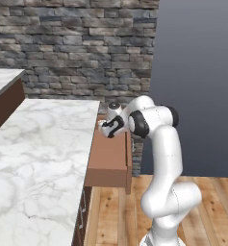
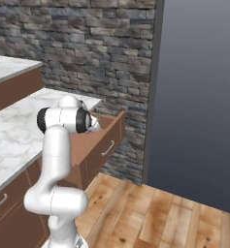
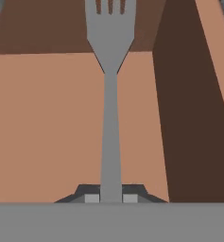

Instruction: Pick up the metallic utensils from the counter and place them in the open drawer. Make sure not to pick up any wooden utensils.

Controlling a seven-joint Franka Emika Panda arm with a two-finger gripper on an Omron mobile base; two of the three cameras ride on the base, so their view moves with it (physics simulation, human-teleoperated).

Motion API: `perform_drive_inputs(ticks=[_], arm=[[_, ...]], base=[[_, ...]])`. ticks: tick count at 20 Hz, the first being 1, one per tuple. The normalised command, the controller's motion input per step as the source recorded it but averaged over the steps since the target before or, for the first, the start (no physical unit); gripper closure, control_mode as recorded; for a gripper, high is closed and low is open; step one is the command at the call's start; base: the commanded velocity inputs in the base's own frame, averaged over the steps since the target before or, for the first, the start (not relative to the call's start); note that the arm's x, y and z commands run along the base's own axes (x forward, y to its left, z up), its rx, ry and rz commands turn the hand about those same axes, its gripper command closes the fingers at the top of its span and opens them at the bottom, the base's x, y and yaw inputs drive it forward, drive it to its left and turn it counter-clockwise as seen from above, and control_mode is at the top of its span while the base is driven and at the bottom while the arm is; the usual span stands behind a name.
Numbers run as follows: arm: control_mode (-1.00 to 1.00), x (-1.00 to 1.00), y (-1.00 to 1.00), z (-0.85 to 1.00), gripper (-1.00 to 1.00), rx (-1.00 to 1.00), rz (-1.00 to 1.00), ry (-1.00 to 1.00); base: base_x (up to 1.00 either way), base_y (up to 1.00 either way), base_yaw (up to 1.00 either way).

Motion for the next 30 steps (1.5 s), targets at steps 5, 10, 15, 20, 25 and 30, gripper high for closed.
perform_drive_inputs(ticks=[5,10,15,20,25,30], arm=[[-1.0,0.21,0.02,-0.02,1.0,0.11,0.0,0.14],[-1.0,0.22,0.07,-0.23,1.0,0.01,0.0,0.1],[-1.0,0.18,0.22,-0.23,1.0,-0.05,0.0,0.19],[-1.0,0.14,0.28,-0.06,1.0,-0.03,0.0,0.1],[-1.0,0.05,0.11,-0.06,1.0,0.0,0.0,0.04],[-1.0,0.0,0.0,-0.15,1.0,0.0,0.0,0.0]], base=[[0.0,0.0,0.0],[0.0,0.0,0.0],[0.0,0.0,0.0],[0.0,0.0,0.0],[0.0,0.0,0.0],[0.0,0.0,0.0]])
